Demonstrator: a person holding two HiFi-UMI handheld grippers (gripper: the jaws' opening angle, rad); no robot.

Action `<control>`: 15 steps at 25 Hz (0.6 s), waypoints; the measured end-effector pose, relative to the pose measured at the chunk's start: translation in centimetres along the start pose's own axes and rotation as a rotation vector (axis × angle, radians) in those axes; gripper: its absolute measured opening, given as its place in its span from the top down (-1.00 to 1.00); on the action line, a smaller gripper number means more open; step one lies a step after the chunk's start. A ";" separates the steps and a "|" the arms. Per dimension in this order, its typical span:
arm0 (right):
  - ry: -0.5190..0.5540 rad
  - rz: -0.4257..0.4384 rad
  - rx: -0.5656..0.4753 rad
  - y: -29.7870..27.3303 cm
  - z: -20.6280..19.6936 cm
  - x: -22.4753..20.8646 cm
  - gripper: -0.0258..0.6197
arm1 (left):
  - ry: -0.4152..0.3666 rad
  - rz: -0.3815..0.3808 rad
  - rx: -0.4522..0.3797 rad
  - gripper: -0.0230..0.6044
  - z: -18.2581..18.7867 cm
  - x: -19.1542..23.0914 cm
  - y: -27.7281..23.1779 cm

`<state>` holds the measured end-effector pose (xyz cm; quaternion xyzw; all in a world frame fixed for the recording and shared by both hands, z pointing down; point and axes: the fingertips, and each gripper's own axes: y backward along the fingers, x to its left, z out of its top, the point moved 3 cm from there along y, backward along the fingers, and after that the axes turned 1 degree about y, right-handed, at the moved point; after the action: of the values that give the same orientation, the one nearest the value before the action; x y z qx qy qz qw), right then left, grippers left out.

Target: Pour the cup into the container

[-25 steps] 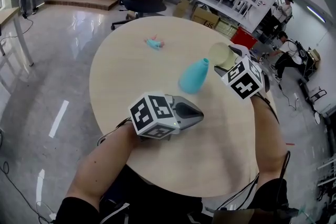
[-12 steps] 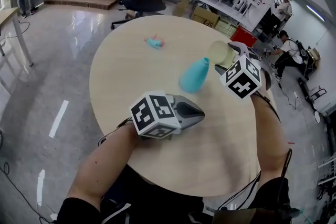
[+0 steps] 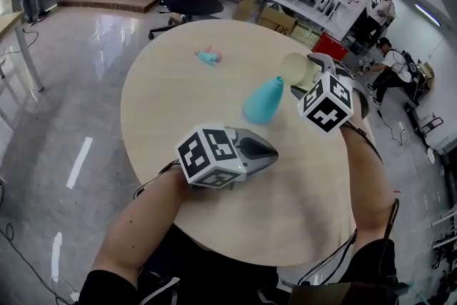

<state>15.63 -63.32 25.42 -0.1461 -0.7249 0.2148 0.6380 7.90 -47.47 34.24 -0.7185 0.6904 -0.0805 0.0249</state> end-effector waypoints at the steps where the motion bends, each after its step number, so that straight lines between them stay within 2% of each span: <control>1: 0.001 0.001 0.002 0.0 0.0 0.0 -0.20 | 0.000 0.000 0.000 0.95 0.0 0.0 0.0; 15: 0.015 -0.005 0.018 -0.3 -0.3 0.1 -0.20 | -0.001 0.000 0.000 0.95 -0.2 0.0 -0.1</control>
<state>15.89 -63.48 25.72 -0.1401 -0.7185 0.2184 0.6454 7.94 -47.46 34.46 -0.7187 0.6902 -0.0802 0.0255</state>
